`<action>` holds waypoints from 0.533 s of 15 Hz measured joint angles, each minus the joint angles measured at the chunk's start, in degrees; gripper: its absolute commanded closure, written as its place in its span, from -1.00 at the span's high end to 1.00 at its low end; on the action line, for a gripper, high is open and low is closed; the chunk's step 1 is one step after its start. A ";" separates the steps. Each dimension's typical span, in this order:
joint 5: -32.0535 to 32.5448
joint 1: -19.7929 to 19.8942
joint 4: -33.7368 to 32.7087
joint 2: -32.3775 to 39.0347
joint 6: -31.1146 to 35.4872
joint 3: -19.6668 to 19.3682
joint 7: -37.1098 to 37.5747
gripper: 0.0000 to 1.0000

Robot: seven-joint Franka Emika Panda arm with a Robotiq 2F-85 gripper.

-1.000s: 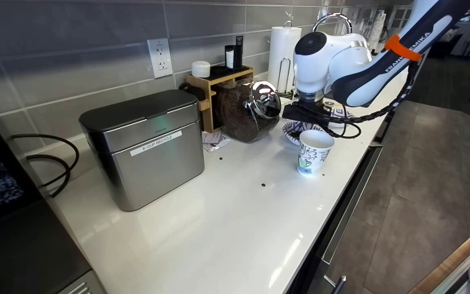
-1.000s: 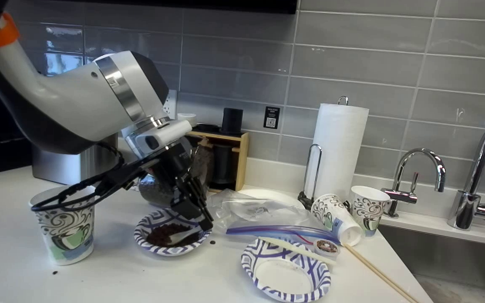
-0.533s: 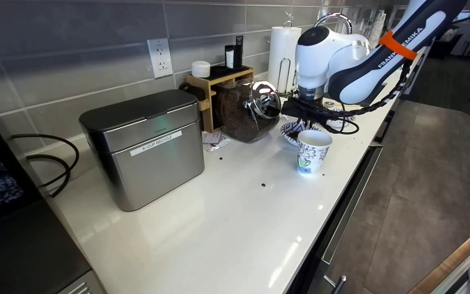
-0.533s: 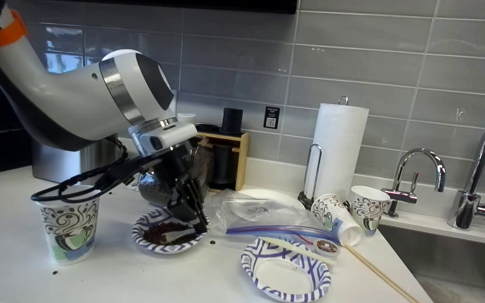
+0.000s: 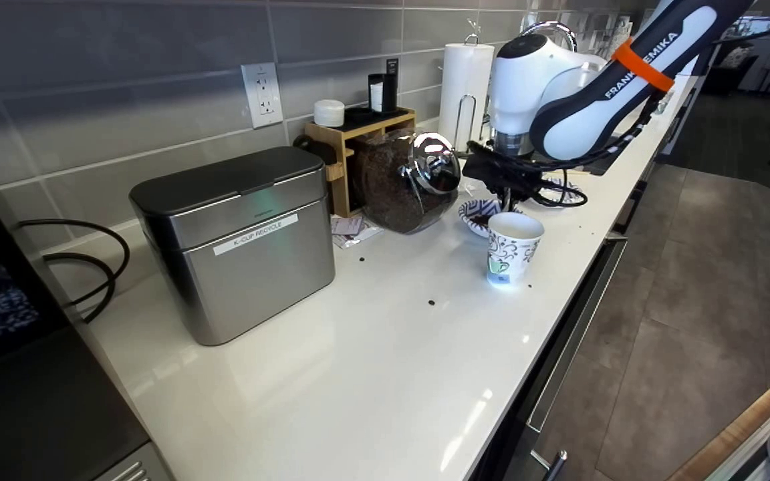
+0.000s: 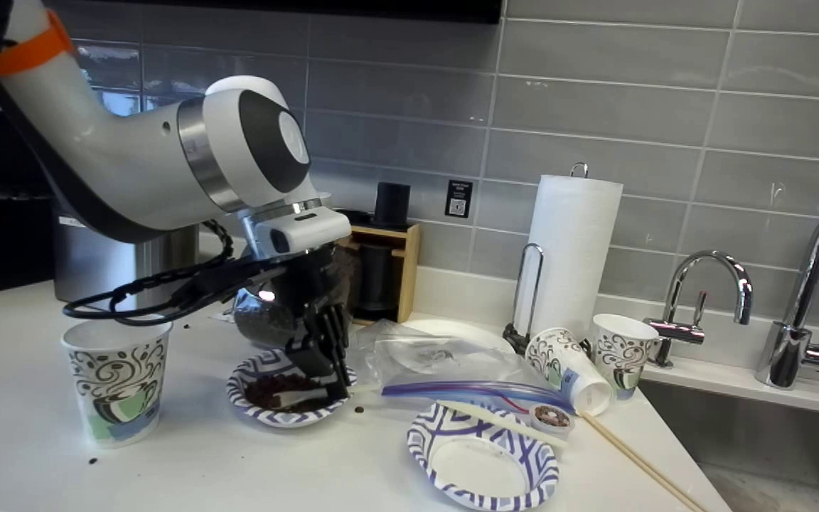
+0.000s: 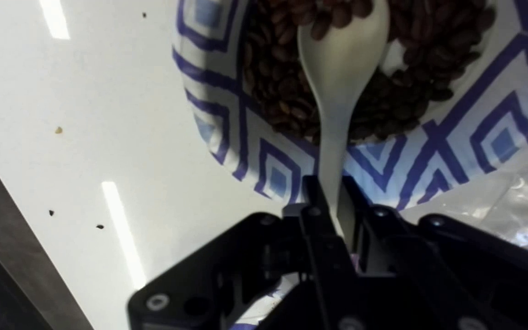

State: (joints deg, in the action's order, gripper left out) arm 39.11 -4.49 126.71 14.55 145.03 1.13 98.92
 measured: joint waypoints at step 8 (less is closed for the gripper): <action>-8.65 -0.05 -0.17 -0.29 0.03 -1.93 -6.00 -0.93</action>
State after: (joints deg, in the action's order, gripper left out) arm 30.47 -4.54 126.54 14.26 145.07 -0.80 92.92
